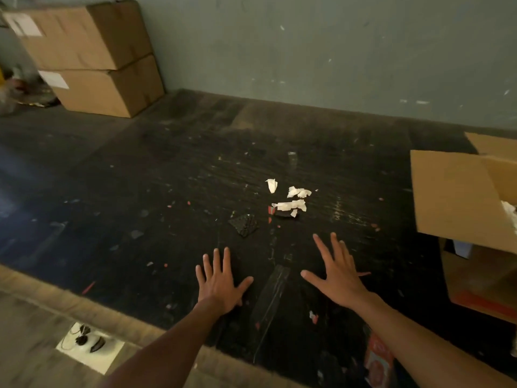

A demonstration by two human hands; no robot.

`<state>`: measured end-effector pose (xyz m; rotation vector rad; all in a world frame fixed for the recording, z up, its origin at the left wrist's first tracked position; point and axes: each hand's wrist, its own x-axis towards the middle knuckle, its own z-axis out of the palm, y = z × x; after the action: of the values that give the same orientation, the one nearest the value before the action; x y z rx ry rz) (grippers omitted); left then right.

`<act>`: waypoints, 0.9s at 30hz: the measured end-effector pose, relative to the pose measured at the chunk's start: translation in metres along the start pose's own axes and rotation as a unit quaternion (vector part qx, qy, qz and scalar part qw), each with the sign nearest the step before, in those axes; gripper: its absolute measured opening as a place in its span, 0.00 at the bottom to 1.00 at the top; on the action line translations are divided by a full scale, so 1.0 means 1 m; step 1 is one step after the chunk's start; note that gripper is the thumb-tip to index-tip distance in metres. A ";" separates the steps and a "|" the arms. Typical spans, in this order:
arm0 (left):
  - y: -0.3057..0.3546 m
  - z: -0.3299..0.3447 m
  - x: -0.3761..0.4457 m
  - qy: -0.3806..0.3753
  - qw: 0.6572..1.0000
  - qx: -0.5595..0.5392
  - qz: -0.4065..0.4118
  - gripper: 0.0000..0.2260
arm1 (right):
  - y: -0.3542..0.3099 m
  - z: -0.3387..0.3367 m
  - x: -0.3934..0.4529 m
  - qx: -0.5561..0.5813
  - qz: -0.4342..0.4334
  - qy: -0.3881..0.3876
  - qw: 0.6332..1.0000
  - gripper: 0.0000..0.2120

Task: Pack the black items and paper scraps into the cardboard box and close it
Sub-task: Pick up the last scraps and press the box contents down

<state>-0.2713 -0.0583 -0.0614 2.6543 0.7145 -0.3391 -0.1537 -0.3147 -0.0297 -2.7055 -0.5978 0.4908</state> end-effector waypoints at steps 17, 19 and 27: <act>-0.011 -0.020 0.138 0.083 0.988 0.084 0.099 0.44 | -0.014 -0.011 0.234 -0.150 -0.140 0.027 0.978 0.59; -0.012 -0.021 0.143 0.083 0.986 0.086 0.113 0.43 | -0.024 -0.015 0.255 -0.175 -0.176 0.018 0.968 0.57; -0.012 -0.023 0.148 0.093 0.988 0.048 0.117 0.36 | -0.067 0.000 0.293 -0.139 -0.224 -0.022 0.964 0.42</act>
<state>-0.1497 0.0253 -0.0914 2.8503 0.4421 -0.0648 0.0735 -0.1237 -0.0802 -2.6857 -1.3397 0.3660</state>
